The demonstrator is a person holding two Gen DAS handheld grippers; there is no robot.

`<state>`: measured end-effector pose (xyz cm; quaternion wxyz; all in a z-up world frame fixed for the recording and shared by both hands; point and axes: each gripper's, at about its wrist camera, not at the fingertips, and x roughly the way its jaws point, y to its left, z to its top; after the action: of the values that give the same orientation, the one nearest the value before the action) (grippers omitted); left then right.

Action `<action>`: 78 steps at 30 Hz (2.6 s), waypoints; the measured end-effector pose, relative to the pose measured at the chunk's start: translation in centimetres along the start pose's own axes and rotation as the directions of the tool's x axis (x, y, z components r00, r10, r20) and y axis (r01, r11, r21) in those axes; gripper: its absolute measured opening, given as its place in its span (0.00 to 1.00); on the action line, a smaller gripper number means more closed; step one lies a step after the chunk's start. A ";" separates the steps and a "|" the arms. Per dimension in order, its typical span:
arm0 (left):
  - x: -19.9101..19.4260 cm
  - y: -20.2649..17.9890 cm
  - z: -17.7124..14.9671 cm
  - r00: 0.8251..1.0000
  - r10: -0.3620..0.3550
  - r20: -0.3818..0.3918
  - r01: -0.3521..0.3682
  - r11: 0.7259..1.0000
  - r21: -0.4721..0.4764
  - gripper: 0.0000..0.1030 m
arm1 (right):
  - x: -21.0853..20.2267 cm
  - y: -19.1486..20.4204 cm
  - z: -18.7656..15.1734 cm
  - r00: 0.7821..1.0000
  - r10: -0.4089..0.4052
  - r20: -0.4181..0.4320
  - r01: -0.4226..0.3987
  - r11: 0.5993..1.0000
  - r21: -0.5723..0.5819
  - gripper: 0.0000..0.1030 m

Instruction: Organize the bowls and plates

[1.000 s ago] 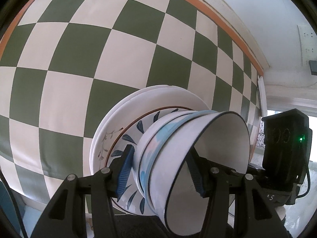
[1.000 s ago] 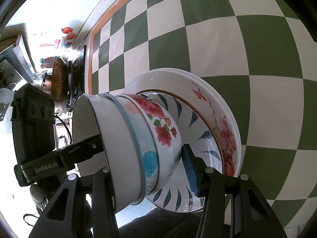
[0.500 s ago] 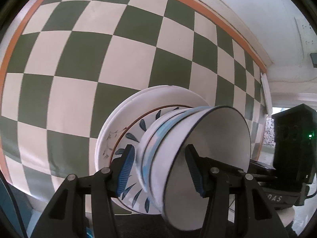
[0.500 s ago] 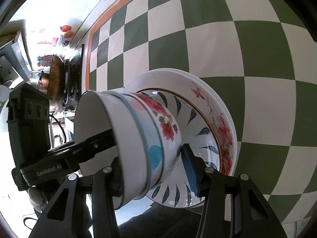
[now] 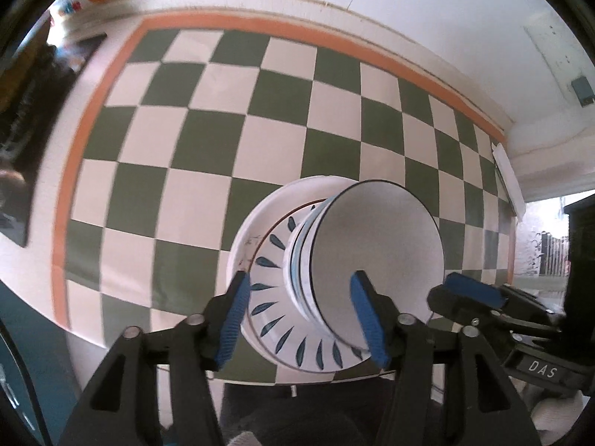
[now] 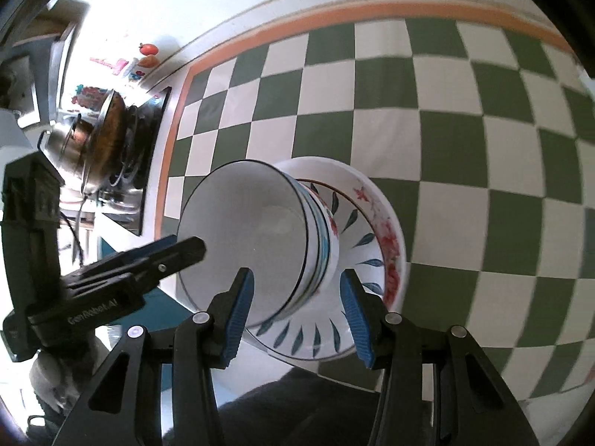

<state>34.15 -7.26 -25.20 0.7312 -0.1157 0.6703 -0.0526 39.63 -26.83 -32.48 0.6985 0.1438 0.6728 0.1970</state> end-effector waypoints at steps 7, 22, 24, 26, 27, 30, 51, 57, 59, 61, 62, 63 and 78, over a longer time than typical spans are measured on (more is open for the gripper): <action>-3.2 -0.2 -2.3 0.987 0.101 0.127 -0.105 0.994 0.028 0.86 | -3.8 1.6 -2.9 0.988 -0.123 0.090 0.127 0.991 -0.037 0.52; -9.7 0.3 -5.5 0.945 0.104 0.311 -0.158 0.976 0.153 0.95 | -9.6 6.9 -9.0 0.908 -0.269 0.322 0.263 0.963 0.062 0.92; -10.7 0.2 -6.4 0.939 0.107 0.328 -0.169 0.972 0.166 0.95 | -10.3 7.3 -9.8 0.899 -0.273 0.342 0.260 0.962 0.085 0.92; -11.8 0.2 -7.5 0.932 0.098 0.349 -0.166 0.972 0.169 0.95 | -11.3 8.1 -11.1 0.888 -0.279 0.365 0.261 0.960 0.097 0.92; -12.5 0.2 -8.2 0.928 0.091 0.362 -0.161 0.972 0.169 0.95 | -11.8 8.5 -11.7 0.881 -0.284 0.378 0.266 0.959 0.100 0.92; -14.7 -0.1 -10.1 0.911 0.080 0.405 -0.160 0.973 0.167 0.95 | -13.7 9.9 -14.3 0.854 -0.300 0.426 0.284 0.953 0.102 0.92; -27.4 -1.7 -29.0 0.791 0.097 0.604 -0.205 0.972 0.112 0.95 | -25.4 17.8 -35.9 0.726 -0.282 0.628 0.350 0.937 0.016 0.92; -28.1 -1.5 -31.3 0.780 0.096 0.619 -0.206 0.973 0.109 0.95 | -27.3 18.9 -39.3 0.682 -0.303 0.665 0.384 0.923 0.027 0.92; -28.3 -1.6 -31.5 0.775 0.093 0.626 -0.209 0.971 0.114 0.95 | -27.6 19.1 -39.7 0.673 -0.310 0.672 0.391 0.920 0.032 0.92; -28.5 -1.6 -31.7 0.771 0.088 0.631 -0.212 0.969 0.123 0.95 | -27.9 19.4 -40.1 0.661 -0.318 0.680 0.399 0.916 0.040 0.92; -28.6 -1.6 -31.8 0.771 0.085 0.632 -0.211 0.969 0.127 0.95 | -28.0 19.5 -40.3 0.658 -0.321 0.681 0.401 0.915 0.043 0.92; -28.7 -1.5 -31.9 0.771 0.082 0.632 -0.210 0.969 0.130 0.95 | -28.0 19.6 -40.3 0.657 -0.322 0.682 0.401 0.915 0.047 0.92; -30.0 0.4 -32.2 0.763 0.076 0.642 -0.208 0.969 0.133 0.95 | -26.8 20.3 -39.7 0.661 -0.345 0.667 0.392 0.916 0.085 0.92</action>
<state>-0.67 -3.13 1.31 0.9232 -0.0026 0.3837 -0.0207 -2.03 -24.06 -1.53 0.9221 0.0426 0.3845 0.0087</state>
